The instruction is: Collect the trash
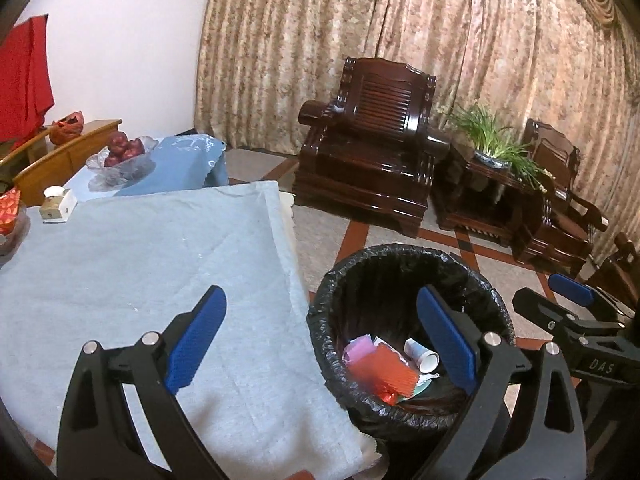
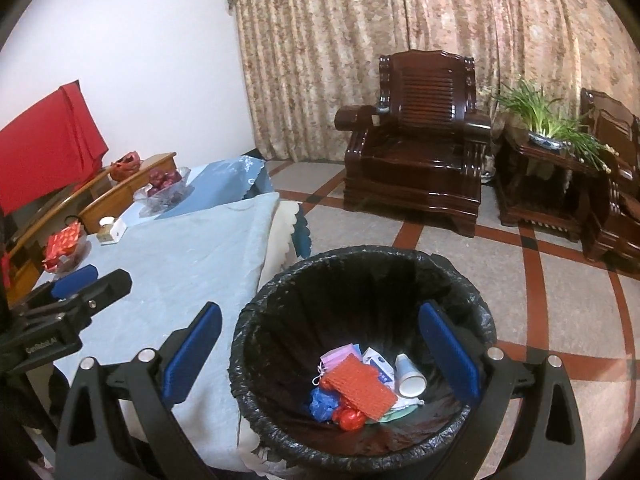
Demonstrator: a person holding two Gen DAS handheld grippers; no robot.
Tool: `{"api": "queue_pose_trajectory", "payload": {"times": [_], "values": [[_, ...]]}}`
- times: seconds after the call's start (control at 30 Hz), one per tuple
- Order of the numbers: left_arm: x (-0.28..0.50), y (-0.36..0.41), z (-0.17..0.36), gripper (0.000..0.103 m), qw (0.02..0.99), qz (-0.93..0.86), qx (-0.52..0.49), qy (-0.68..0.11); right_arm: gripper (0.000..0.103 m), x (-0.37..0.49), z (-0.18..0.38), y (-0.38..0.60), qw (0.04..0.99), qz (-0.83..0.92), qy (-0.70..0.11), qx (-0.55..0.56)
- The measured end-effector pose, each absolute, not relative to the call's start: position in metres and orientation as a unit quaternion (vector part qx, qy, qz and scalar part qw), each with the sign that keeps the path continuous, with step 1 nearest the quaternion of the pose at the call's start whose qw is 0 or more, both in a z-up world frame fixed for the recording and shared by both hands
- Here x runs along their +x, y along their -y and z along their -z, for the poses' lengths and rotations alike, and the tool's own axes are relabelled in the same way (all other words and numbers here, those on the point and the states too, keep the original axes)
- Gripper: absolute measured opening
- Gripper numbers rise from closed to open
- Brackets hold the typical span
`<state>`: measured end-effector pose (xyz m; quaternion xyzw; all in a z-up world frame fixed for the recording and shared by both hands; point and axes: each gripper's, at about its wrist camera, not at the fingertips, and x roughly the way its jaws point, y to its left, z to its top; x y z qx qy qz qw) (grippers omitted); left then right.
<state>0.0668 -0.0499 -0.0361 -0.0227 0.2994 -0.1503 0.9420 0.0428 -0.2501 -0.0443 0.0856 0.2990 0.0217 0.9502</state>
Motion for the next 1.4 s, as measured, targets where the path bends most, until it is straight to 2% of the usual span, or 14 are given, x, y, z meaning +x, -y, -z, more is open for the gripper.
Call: {"api": "queue_pose_trajectory", "payload": {"times": [0.57,1.4], "values": [[0.047,0.041,0.011,0.094,0.950,0.146,-0.020,-0.276,0.097,0.037,0.017,0.239,0.956,-0.043,-0.281,0.076],[0.046,0.033,0.006,0.094,0.950,0.143,-0.021,-0.276,0.097,0.038,0.017,0.238,0.955,-0.049,-0.283,0.069]]}}
